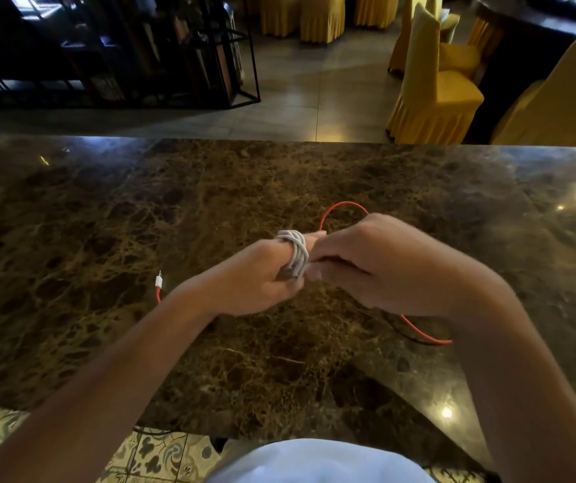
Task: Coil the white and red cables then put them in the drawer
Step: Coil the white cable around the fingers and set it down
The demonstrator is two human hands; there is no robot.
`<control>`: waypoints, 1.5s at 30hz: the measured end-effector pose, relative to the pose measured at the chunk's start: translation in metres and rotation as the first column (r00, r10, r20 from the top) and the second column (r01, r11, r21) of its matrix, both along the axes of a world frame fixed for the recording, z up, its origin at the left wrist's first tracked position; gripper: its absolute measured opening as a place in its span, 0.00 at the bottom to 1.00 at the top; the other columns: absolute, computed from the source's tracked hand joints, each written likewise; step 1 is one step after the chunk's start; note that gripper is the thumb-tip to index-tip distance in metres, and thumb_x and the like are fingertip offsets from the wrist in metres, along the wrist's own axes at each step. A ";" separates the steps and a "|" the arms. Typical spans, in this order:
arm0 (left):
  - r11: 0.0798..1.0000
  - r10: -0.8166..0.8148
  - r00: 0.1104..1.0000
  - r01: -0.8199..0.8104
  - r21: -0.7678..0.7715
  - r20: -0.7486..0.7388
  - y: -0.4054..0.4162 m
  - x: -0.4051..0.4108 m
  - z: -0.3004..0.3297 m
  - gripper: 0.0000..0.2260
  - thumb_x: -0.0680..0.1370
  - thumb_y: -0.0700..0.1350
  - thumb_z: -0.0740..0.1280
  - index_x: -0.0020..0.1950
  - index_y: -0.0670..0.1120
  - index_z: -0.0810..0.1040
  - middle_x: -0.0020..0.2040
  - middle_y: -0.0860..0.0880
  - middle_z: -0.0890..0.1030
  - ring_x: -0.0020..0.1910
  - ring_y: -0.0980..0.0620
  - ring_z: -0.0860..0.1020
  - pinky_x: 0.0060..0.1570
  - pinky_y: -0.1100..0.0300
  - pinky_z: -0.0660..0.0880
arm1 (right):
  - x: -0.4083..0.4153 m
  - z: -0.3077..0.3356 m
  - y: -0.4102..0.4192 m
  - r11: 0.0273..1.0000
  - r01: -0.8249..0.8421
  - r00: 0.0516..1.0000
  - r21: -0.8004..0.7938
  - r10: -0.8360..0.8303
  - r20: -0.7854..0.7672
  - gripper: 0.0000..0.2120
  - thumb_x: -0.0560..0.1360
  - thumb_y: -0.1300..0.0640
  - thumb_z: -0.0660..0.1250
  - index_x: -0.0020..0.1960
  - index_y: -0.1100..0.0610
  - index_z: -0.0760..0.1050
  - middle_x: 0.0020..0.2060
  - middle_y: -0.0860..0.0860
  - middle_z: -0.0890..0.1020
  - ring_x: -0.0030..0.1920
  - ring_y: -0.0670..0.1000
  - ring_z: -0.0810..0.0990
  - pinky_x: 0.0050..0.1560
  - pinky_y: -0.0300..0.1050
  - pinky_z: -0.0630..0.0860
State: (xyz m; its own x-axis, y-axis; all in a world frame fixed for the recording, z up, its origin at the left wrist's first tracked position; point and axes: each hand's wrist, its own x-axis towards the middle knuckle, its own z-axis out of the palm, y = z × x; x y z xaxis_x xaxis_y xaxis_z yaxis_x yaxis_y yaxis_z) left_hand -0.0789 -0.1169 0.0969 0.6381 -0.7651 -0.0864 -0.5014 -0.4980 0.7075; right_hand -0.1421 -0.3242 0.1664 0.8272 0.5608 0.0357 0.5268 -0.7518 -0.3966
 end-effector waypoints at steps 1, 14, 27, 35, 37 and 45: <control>1.000 0.006 1.000 -0.006 0.025 -0.023 -0.001 -0.002 0.000 0.06 0.81 0.35 0.69 0.57 0.34 0.80 0.53 0.38 0.81 0.55 0.49 0.81 0.60 0.51 0.75 | 0.002 0.004 -0.003 1.000 -0.008 1.000 -0.003 0.008 -0.017 0.08 0.83 0.54 0.66 0.47 0.51 0.82 0.26 0.39 0.73 0.30 0.41 0.77 0.32 0.34 0.68; 0.954 -0.183 0.940 0.100 -0.283 -0.286 -0.004 -0.030 0.020 0.16 0.81 0.37 0.71 0.69 0.39 0.80 0.68 0.44 0.82 0.70 0.49 0.79 0.72 0.49 0.74 | 0.041 0.008 -0.031 0.878 0.009 0.916 0.479 0.185 -0.355 0.11 0.78 0.52 0.70 0.44 0.59 0.84 0.27 0.57 0.77 0.24 0.51 0.71 0.28 0.38 0.67; 0.962 -0.269 0.935 0.248 -0.116 -0.233 -0.018 -0.029 0.024 0.12 0.84 0.42 0.67 0.67 0.45 0.83 0.66 0.52 0.83 0.68 0.54 0.80 0.69 0.48 0.75 | 0.028 0.025 -0.041 0.880 -0.116 0.947 0.460 0.238 -0.217 0.12 0.78 0.52 0.71 0.44 0.60 0.83 0.24 0.50 0.76 0.23 0.47 0.72 0.28 0.35 0.67; 0.818 -0.544 0.792 0.427 -0.386 -0.278 -0.019 -0.035 0.058 0.11 0.80 0.29 0.67 0.62 0.31 0.81 0.65 0.35 0.82 0.64 0.54 0.81 0.65 0.59 0.74 | 0.049 -0.027 -0.029 0.707 -0.028 0.859 0.707 0.379 -0.345 0.20 0.80 0.43 0.67 0.38 0.57 0.77 0.23 0.48 0.74 0.20 0.43 0.66 0.23 0.33 0.61; 0.762 -0.582 0.779 0.422 -0.492 -0.233 -0.018 -0.027 0.067 0.11 0.80 0.31 0.69 0.62 0.32 0.80 0.63 0.34 0.82 0.62 0.51 0.81 0.62 0.53 0.76 | 0.044 -0.041 -0.017 0.627 0.067 0.811 0.776 0.419 -0.408 0.21 0.82 0.43 0.65 0.35 0.54 0.78 0.21 0.54 0.70 0.19 0.48 0.63 0.21 0.40 0.59; 0.646 -0.514 0.730 -0.015 -0.763 -0.450 -0.013 -0.009 0.042 0.17 0.82 0.46 0.69 0.69 0.41 0.81 0.69 0.45 0.81 0.67 0.50 0.81 0.65 0.55 0.76 | 0.014 -0.089 0.018 0.405 0.385 0.702 0.829 0.455 -0.548 0.23 0.84 0.47 0.61 0.31 0.51 0.75 0.17 0.46 0.68 0.19 0.48 0.60 0.23 0.44 0.57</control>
State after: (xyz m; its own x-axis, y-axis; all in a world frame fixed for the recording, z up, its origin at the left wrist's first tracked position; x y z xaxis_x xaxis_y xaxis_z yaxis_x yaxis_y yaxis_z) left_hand -0.0880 -0.1301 0.1392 0.4184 -0.8711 0.2570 0.1245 0.3353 0.9338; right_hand -0.1286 -0.3062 0.0771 0.8180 0.5750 0.0154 -0.1578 0.2501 -0.9553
